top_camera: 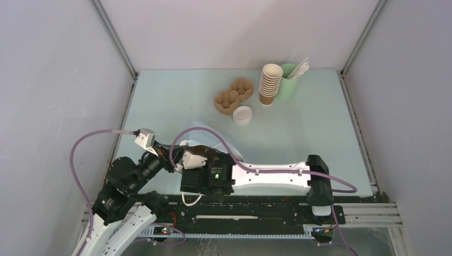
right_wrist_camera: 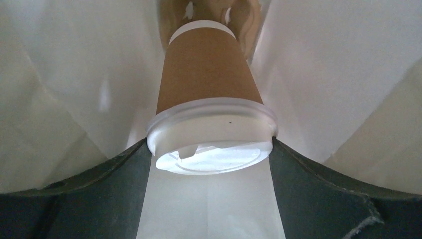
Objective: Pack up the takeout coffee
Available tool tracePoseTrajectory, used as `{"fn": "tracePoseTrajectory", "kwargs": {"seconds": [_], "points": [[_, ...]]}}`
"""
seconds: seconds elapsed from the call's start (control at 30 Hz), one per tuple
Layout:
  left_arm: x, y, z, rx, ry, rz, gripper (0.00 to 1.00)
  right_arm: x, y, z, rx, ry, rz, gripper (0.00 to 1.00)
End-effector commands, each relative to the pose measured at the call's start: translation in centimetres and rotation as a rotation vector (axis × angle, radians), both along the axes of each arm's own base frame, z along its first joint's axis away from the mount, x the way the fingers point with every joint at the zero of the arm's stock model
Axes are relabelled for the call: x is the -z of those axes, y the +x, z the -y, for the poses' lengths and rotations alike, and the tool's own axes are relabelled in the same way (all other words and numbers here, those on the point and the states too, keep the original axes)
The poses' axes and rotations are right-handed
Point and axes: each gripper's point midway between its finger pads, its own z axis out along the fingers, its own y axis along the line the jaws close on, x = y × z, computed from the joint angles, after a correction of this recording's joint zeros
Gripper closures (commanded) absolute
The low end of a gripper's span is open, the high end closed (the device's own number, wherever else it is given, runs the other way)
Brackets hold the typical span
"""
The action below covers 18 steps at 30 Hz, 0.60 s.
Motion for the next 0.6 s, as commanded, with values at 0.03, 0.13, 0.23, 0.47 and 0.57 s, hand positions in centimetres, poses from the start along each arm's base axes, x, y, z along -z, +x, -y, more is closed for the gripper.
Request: {"fn": "tracePoseTrajectory", "kwargs": {"seconds": [0.03, 0.13, 0.23, 0.47, 0.57], "points": [[-0.5, -0.2, 0.1, 0.010, -0.025, 0.032, 1.00, 0.9, 0.4, 1.2, 0.081, -0.045, 0.039, 0.39], [-0.5, -0.3, 0.1, 0.016, -0.025, 0.033, 1.00, 0.8, 0.9, 1.2, 0.101, -0.035, 0.031, 0.38], [-0.4, -0.4, 0.1, 0.014, -0.030, 0.029, 1.00, 0.4, 1.3, 0.9, 0.111, -0.003, 0.035, 0.38], [-0.1, -0.3, 0.0, 0.007, -0.026, 0.008, 1.00, -0.2, 2.6, -0.4, 0.112, 0.193, 0.087, 0.39], [0.1, -0.3, 0.0, 0.007, -0.022, 0.003, 1.00, -1.2, 3.0, -0.9, 0.119, 0.306, 0.099, 0.39]]}}
